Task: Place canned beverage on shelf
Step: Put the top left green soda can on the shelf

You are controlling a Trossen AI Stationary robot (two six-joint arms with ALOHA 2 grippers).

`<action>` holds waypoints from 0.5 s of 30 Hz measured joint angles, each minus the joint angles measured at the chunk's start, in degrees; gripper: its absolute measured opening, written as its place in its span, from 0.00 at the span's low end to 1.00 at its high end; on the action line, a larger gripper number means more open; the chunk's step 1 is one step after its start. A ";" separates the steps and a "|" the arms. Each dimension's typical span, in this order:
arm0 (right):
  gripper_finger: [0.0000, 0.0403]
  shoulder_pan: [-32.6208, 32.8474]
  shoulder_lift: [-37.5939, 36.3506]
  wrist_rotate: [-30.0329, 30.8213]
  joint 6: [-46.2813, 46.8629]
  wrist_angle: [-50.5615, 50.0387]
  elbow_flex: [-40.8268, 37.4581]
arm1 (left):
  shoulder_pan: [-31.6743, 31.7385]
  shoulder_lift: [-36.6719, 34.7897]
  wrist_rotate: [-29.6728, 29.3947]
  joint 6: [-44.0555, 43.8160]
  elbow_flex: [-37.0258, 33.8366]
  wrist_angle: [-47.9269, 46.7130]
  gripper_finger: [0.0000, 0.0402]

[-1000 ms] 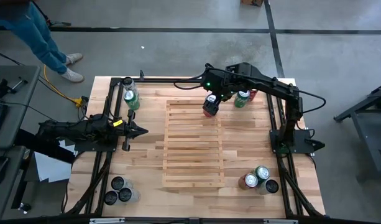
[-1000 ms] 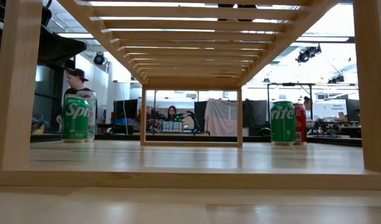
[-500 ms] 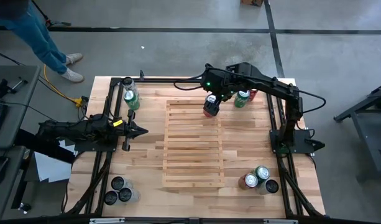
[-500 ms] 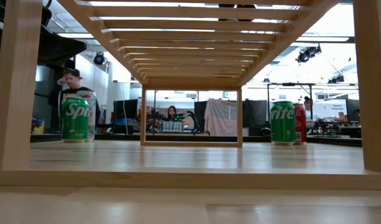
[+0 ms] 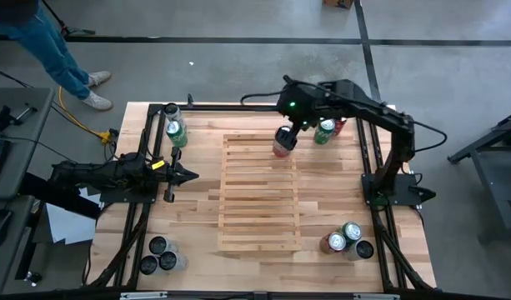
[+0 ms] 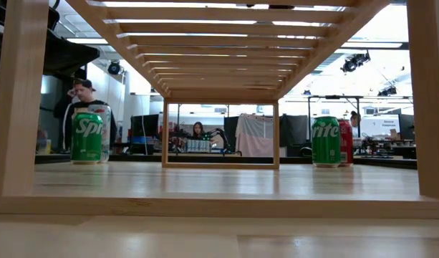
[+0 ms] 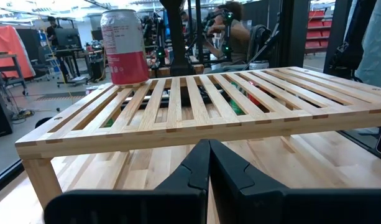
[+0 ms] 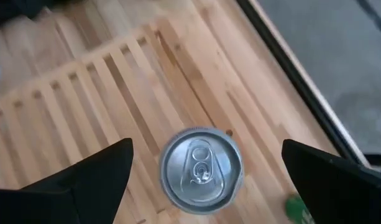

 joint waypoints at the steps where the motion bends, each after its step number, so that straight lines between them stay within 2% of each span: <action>1: 0.98 0.00 -0.74 0.17 -0.04 0.34 0.00 | 0.00 0.00 -0.02 0.00 0.00 0.00 0.00; 9: 0.98 0.00 -8.07 4.26 -2.38 0.36 0.00 | -0.01 -0.01 0.00 0.00 0.00 -0.02 0.00; 15: 0.98 0.10 -14.27 10.21 1.02 -6.51 -0.02 | 0.00 -0.01 -0.02 0.00 0.00 0.00 0.00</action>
